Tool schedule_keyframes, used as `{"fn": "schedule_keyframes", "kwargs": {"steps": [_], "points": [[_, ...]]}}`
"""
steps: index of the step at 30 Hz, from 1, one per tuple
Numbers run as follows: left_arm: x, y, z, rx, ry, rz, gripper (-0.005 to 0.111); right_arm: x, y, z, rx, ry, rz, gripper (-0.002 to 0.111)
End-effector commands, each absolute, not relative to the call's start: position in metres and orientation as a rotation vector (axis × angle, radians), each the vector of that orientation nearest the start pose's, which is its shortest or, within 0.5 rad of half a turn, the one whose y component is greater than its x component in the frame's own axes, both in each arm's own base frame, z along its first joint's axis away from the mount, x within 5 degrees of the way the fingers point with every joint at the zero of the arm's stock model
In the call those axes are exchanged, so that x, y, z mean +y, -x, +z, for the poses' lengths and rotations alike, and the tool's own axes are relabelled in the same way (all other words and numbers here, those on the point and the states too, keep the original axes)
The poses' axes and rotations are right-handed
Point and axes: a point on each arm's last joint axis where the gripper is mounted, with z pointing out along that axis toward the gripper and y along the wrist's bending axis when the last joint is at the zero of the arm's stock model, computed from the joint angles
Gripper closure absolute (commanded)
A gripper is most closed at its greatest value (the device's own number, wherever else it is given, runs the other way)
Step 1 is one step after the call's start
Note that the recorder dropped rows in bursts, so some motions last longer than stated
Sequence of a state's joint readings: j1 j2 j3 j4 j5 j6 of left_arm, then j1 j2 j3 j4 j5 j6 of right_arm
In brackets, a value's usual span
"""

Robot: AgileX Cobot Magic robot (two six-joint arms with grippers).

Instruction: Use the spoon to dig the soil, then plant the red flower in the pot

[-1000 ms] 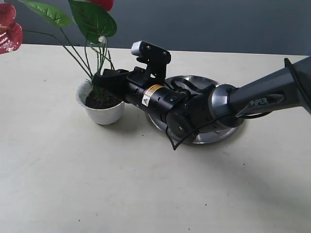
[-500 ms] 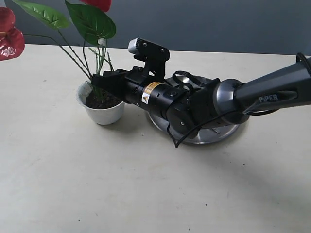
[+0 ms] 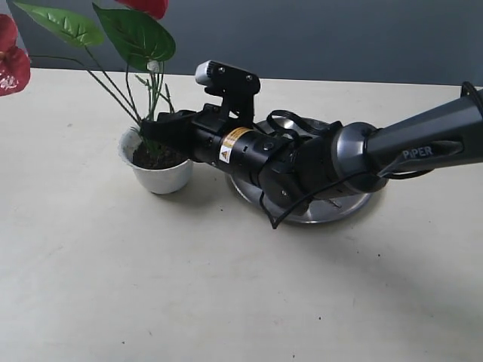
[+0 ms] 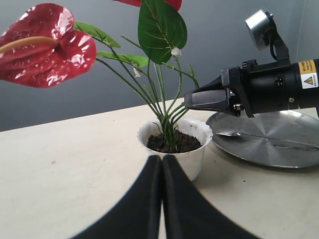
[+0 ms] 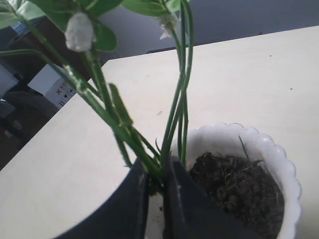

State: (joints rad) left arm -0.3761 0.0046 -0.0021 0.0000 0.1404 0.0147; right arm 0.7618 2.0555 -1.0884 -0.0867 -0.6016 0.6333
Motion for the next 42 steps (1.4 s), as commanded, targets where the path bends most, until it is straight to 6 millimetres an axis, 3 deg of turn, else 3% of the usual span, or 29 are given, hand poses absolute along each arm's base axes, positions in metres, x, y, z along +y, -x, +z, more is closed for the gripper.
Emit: {"fn": "schedule_keyframes", "kwargs": {"steps": [1, 5, 29, 37, 42], "points": [[-0.021, -0.052, 0.202, 1.587, -0.317, -0.287, 0.106, 0.297, -0.306, 0.14, 2.027, 0.275, 0.889, 0.093], [-0.021, -0.052, 0.202, 1.587, -0.317, -0.287, 0.106, 0.297, -0.306, 0.142, 2.023, 0.275, 0.891, 0.082], [-0.021, -0.052, 0.202, 1.587, -0.317, -0.287, 0.106, 0.297, -0.304, 0.147, 2.026, 0.326, 0.878, 0.082], [-0.021, -0.052, 0.202, 1.587, -0.317, -0.287, 0.106, 0.298, -0.299, 0.192, 1.915, 0.464, 0.876, 0.082], [-0.021, -0.052, 0.202, 1.587, -0.317, -0.287, 0.106, 0.3, -0.317, 0.221, 2.095, 0.513, 0.624, 0.082]]}}
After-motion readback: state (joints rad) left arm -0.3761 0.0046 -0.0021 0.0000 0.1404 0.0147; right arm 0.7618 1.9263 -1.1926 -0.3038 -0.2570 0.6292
